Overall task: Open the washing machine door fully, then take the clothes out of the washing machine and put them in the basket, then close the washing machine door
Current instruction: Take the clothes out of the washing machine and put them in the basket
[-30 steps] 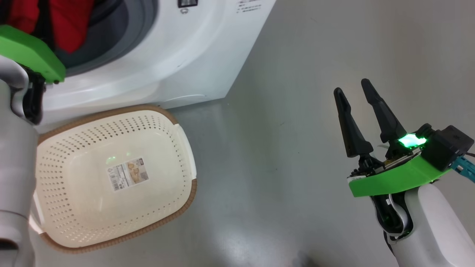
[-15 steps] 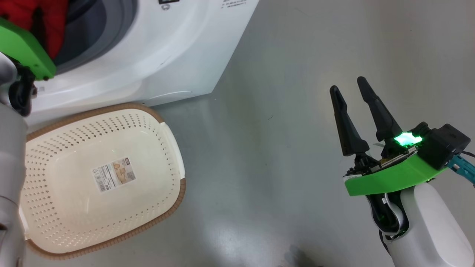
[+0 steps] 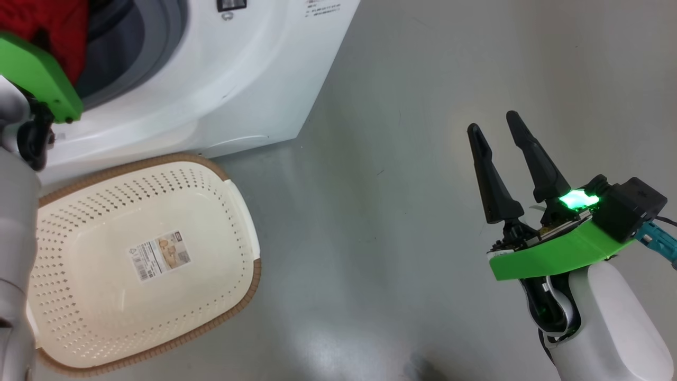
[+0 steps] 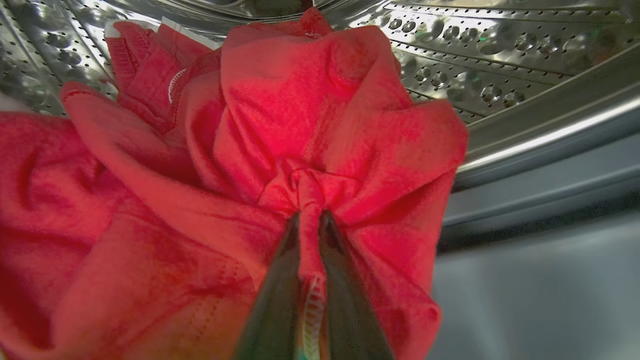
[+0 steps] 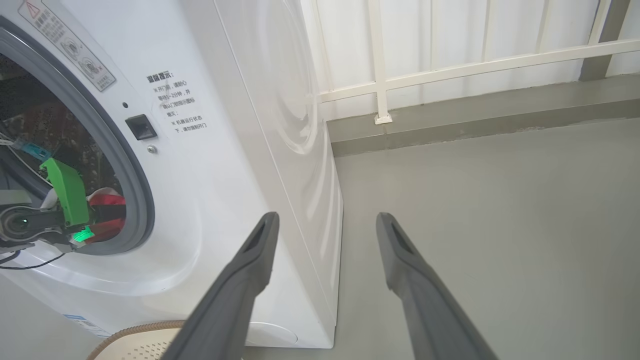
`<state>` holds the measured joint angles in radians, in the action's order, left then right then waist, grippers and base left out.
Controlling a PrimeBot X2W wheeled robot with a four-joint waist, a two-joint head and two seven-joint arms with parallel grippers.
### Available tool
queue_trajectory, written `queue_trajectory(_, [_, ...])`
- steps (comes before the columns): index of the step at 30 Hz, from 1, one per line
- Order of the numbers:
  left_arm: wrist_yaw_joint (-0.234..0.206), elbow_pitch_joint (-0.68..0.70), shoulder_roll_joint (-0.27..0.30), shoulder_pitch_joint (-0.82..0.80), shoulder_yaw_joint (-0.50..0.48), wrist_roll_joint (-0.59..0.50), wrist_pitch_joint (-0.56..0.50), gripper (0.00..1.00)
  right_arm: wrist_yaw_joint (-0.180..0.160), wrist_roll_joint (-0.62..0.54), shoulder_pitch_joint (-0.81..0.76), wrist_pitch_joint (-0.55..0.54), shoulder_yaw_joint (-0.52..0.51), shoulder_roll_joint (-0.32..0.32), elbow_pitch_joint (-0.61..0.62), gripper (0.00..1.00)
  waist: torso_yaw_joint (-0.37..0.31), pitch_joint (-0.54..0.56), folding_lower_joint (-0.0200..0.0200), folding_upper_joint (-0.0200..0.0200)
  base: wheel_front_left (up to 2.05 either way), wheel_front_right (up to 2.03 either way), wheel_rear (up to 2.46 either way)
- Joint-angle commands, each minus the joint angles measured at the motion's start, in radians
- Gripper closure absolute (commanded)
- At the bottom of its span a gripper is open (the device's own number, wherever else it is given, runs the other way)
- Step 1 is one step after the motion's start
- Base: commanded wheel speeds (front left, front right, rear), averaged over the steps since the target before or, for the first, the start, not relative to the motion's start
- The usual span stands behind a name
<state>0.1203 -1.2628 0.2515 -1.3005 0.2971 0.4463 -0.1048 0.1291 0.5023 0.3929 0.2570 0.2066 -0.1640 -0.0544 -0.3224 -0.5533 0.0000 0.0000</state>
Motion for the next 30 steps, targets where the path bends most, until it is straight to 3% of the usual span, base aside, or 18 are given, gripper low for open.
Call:
queue_trajectory(1, [0.008,0.014,0.033,0.002,-0.004,0.001,0.009,1.00,0.002,-0.001,-0.009,0.005,0.012,-0.001,0.020,0.00,0.001,0.003,0.0000,0.0000,0.00,0.00,0.00])
queue_trajectory(16, [0.010,0.056,-0.014,0.051,0.053,0.033,0.158,1.00,0.002,0.002,-0.020,0.005,0.011,-0.026,0.003,0.00,0.052,0.098,0.0000,0.0000,0.00,0.00,0.00])
queue_trajectory(30, [0.010,0.185,-0.036,0.164,0.172,0.092,0.274,1.00,0.002,0.007,-0.065,0.005,0.007,-0.062,-0.012,0.00,0.134,0.219,0.0000,0.0000,0.00,0.00,0.00])
